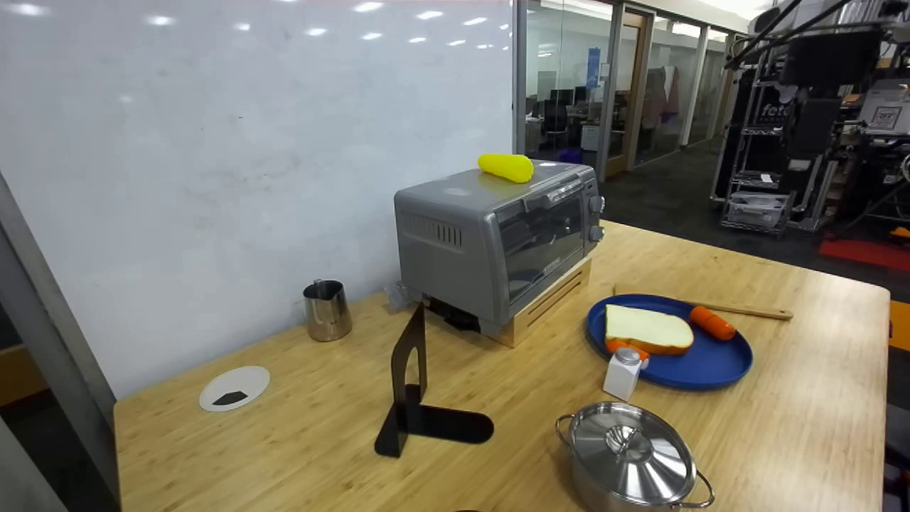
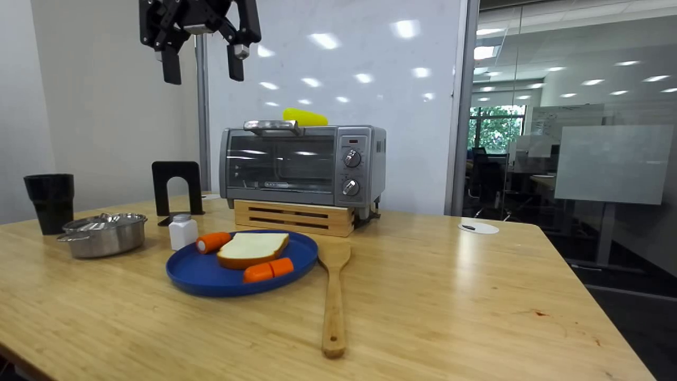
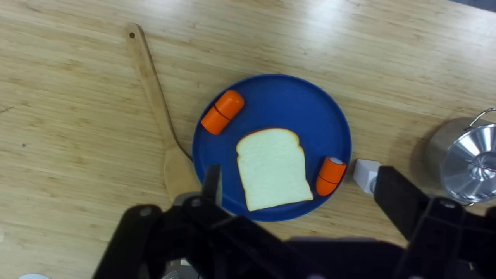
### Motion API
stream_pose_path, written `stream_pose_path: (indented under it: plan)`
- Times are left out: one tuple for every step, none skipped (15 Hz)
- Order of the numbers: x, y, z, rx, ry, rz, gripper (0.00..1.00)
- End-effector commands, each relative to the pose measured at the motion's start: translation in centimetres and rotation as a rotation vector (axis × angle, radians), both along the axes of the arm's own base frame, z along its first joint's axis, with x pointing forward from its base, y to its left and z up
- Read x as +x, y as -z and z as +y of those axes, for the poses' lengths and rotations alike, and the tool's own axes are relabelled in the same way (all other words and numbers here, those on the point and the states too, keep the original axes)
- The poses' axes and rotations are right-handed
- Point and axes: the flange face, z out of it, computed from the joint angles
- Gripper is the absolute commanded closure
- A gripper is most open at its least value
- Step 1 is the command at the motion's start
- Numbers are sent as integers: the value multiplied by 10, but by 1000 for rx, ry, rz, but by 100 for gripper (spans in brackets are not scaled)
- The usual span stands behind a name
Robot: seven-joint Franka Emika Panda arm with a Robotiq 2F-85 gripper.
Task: Twist the upper knob of the microwave to the left
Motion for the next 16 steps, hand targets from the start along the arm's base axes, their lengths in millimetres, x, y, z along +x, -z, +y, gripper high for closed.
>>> stream_pose_path:
  plan:
    - [21, -1, -22, 72, 38, -21, 0]
    - [26, -2, -29, 98, 53, -31, 0]
    - [34, -3, -37, 115, 65, -43, 0]
    - [42, -3, -46, 135, 81, -46, 0]
    - [50, -3, -53, 157, 82, -45, 0]
    - [58, -3, -59, 178, 82, -41, 0]
    - [67, -2, -65, 197, 80, -35, 0]
    - [77, -1, -72, 219, 71, -28, 0]
    - [85, 1, -77, 239, 61, -30, 0]
    - [96, 4, -82, 263, 51, -22, 0]
    - [106, 7, -88, 297, 29, -17, 0]
    - [113, 10, -92, 330, 16, -11, 0]
    - [121, 15, -98, 361, 0, -4, 0]
    - [129, 20, -104, 389, -11, 13, 0]
    - [134, 25, -110, 419, -29, 24, 0]
    - [140, 30, -115, 436, -34, 44, 0]
